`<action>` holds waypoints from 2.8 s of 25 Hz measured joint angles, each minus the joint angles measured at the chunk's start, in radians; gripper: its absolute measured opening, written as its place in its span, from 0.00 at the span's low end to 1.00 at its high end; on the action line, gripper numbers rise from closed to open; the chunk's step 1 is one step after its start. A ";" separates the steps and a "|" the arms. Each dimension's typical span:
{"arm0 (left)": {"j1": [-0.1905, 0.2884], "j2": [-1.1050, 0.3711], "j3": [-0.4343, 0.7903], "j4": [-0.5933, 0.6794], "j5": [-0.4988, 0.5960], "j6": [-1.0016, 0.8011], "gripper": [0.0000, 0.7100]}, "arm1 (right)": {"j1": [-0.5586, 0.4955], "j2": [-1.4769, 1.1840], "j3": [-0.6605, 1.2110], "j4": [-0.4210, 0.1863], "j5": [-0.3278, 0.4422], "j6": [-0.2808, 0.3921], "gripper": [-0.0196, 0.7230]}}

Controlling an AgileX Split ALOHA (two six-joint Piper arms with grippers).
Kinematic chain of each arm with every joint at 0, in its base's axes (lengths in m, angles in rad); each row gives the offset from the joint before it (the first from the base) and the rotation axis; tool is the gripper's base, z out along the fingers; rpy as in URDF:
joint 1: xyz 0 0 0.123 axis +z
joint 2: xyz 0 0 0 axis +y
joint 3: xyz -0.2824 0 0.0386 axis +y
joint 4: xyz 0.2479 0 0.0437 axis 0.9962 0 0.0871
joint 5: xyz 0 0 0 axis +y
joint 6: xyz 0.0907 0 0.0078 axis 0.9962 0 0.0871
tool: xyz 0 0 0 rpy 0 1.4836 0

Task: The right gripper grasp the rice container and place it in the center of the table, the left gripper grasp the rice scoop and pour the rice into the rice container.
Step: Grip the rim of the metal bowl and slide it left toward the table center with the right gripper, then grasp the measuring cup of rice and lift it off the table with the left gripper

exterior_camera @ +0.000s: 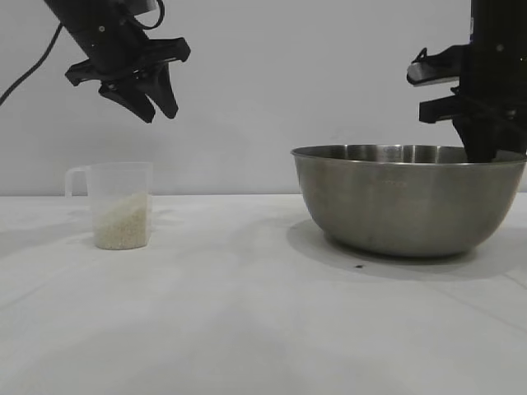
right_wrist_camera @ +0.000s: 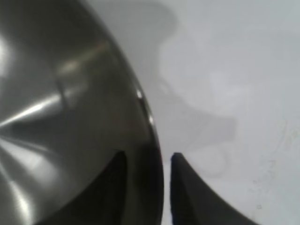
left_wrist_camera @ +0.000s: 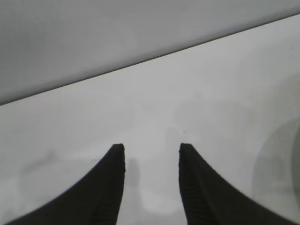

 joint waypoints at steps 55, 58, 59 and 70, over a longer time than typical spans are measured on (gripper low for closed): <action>0.000 -0.028 0.000 0.000 0.048 0.000 0.32 | 0.239 -1.668 0.966 0.052 -0.134 0.097 0.38; 0.000 -0.028 0.000 0.000 0.048 0.000 0.32 | 0.241 -1.815 0.968 -0.004 0.022 0.155 0.38; 0.000 -0.028 0.000 0.000 0.048 0.000 0.32 | 0.241 -1.846 0.968 -0.009 0.057 0.160 0.38; 0.000 -0.073 0.000 0.022 0.073 0.000 0.32 | 0.241 -1.984 1.080 0.035 0.115 0.114 0.38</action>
